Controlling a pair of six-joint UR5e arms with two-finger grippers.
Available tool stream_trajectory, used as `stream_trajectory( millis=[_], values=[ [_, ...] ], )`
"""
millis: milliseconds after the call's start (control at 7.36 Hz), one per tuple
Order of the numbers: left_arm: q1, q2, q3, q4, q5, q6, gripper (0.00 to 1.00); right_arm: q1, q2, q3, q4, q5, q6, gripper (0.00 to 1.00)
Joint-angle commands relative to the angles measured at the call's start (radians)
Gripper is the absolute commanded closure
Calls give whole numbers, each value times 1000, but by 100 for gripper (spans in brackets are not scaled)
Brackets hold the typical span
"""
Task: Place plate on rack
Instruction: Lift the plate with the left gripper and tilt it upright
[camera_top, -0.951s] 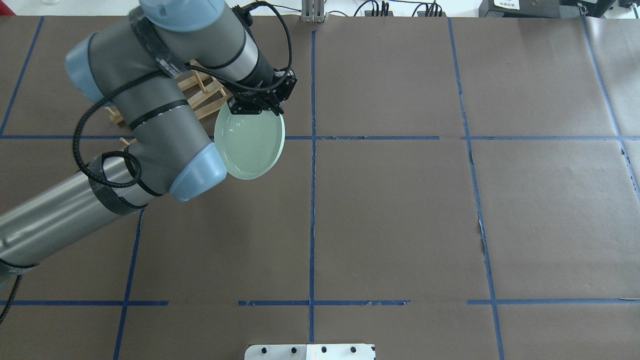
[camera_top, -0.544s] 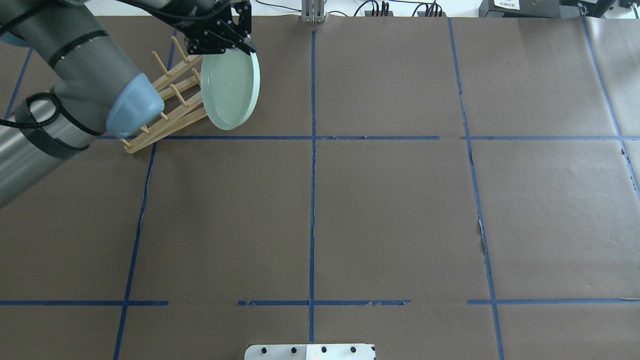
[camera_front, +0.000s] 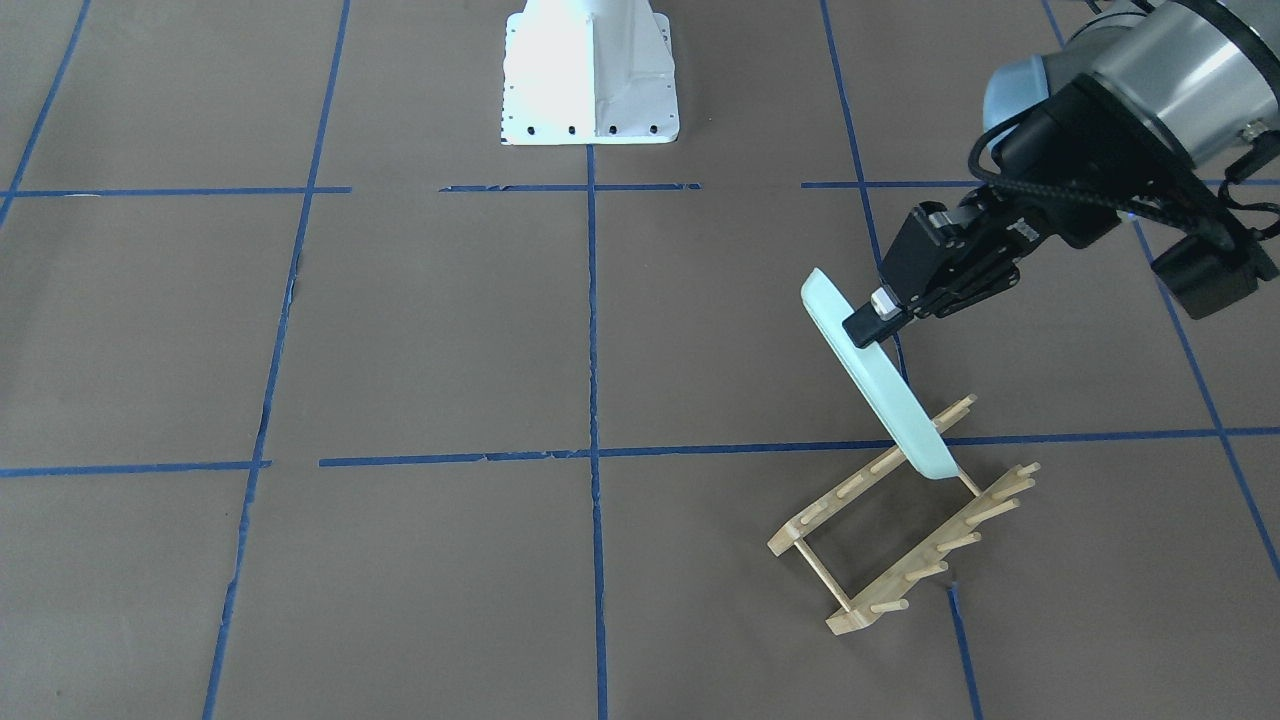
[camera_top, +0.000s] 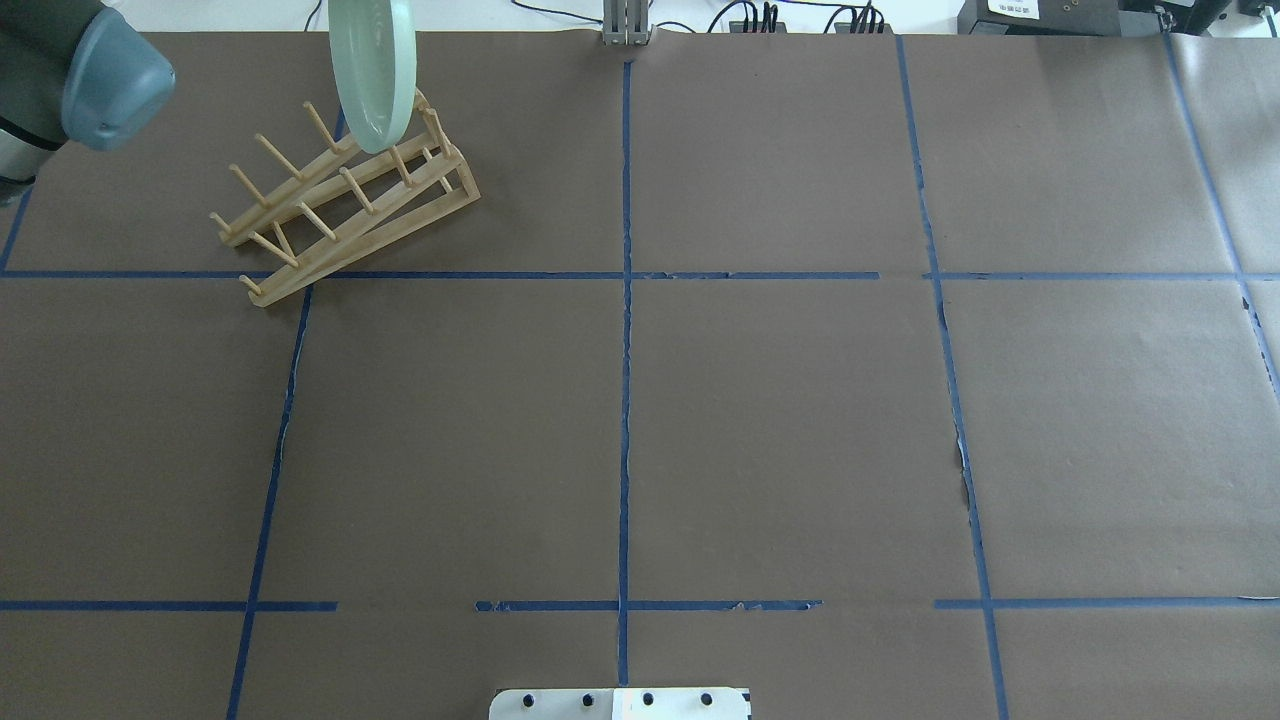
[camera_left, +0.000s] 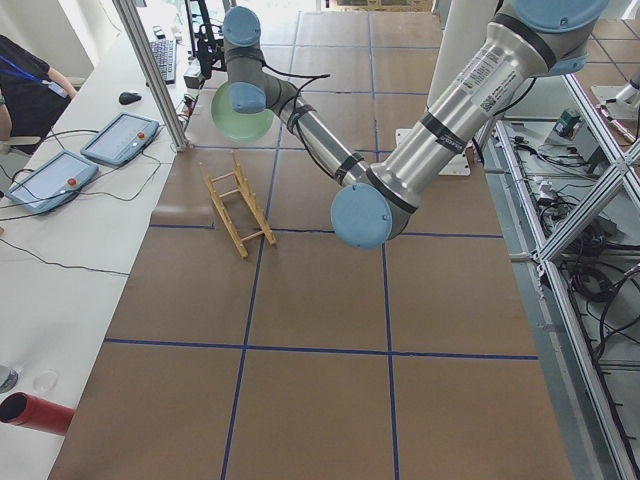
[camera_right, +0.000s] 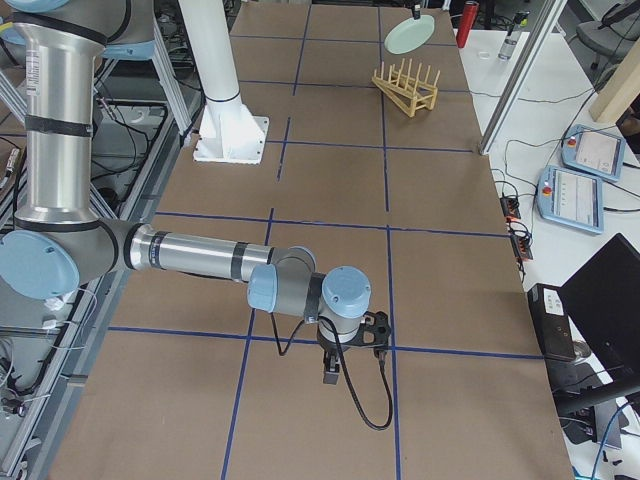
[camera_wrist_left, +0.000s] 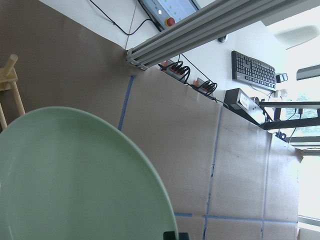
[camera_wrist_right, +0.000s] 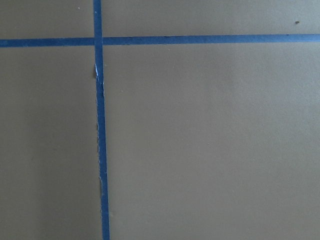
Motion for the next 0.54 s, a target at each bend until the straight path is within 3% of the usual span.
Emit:
stream_trajectory(
  millis=[0,408],
  values=[
    [-21,1,71,-82,57,-38,100,-1,0,1,0,0,0,0],
    [-14,3,117,-128,291,-87,100,1,0,1,0,0,0,0]
  ],
)
